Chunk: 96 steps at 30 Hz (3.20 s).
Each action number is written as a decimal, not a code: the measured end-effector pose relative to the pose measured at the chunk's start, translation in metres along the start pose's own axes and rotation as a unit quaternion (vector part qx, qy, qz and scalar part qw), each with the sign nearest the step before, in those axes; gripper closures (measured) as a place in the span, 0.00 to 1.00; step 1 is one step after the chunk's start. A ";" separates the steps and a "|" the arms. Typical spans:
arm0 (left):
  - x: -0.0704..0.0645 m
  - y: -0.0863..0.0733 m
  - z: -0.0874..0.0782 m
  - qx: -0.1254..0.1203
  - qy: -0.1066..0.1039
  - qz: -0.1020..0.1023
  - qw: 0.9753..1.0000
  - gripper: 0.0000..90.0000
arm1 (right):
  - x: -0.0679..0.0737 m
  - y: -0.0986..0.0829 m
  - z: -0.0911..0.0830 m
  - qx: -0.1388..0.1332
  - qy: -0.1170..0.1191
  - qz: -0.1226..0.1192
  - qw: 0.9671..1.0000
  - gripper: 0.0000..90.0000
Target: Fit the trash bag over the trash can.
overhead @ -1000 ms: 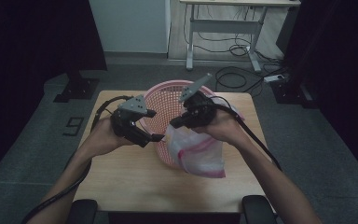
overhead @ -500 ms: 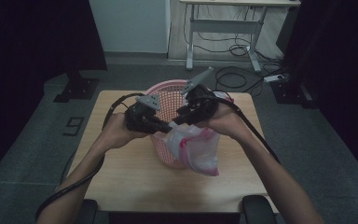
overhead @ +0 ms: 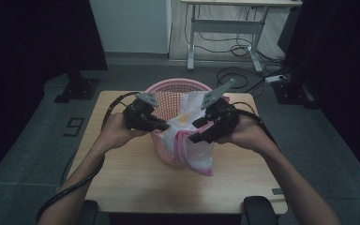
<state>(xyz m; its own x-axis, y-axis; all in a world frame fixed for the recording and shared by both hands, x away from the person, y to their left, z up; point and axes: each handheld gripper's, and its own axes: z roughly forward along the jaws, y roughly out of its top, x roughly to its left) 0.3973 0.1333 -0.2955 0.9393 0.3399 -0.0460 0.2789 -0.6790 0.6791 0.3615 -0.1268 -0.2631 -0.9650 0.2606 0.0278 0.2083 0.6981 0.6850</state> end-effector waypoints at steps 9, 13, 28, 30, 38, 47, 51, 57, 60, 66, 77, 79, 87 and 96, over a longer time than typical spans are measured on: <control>-0.008 0.016 -0.043 -0.057 -0.007 0.040 0.998 0.36 | -0.020 0.016 0.014 -0.014 -0.038 0.010 0.999 0.95; -0.015 0.030 -0.031 -0.031 -0.014 0.074 0.997 0.42 | -0.026 0.025 0.017 -0.029 -0.037 0.011 0.999 0.95; 0.020 0.015 -0.038 -0.056 0.034 0.005 0.998 0.99 | -0.051 0.003 0.002 -0.021 -0.089 0.042 0.995 0.95; 0.026 0.011 -0.044 -0.058 0.055 -0.008 0.997 0.99 | -0.058 -0.005 -0.008 -0.017 -0.109 0.054 0.992 0.95; 0.057 -0.016 -0.068 -0.068 0.134 -0.062 0.987 0.96 | -0.077 -0.030 -0.035 -0.001 -0.162 0.085 0.983 0.95; 0.074 -0.055 -0.085 -0.066 0.177 -0.102 0.977 0.97 | -0.095 -0.071 -0.059 0.021 -0.213 0.124 0.969 0.95; 0.077 -0.067 -0.075 -0.046 0.167 -0.099 0.980 0.71 | -0.096 -0.085 -0.052 0.018 -0.191 0.138 0.972 0.87; 0.078 -0.063 -0.089 -0.069 0.166 -0.084 0.980 0.38 | -0.097 -0.078 -0.063 -0.019 -0.167 0.150 0.974 0.60; 0.075 -0.053 -0.101 -0.065 0.155 -0.066 0.984 0.28 | -0.095 -0.068 -0.079 -0.037 -0.153 0.142 0.977 0.50; 0.067 -0.034 -0.112 -0.058 0.159 -0.043 0.985 0.21 | -0.094 -0.053 -0.097 -0.044 -0.161 0.135 0.977 0.45; 0.076 0.015 -0.057 -0.004 0.151 -0.024 0.988 0.19 | -0.120 -0.013 -0.048 -0.020 -0.197 0.141 0.970 0.27; 0.085 0.015 -0.044 0.002 0.154 -0.035 0.987 0.22 | -0.128 -0.013 -0.031 -0.008 -0.201 0.145 0.969 0.27; 0.120 -0.006 0.011 0.031 0.099 -0.086 0.991 0.35 | -0.144 -0.036 0.016 0.037 -0.200 0.164 0.965 0.50; 0.084 -0.018 0.004 0.035 0.093 -0.098 0.990 0.38 | -0.110 -0.049 0.022 0.047 -0.195 0.144 0.969 0.55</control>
<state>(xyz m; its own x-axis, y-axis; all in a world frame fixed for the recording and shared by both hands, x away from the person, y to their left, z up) 0.4724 0.1712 -0.3142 0.8146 0.5791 -0.0315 0.4713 -0.6294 0.6178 0.4605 -0.1748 -0.3162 -0.7352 0.6729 -0.0814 0.4913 0.6118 0.6199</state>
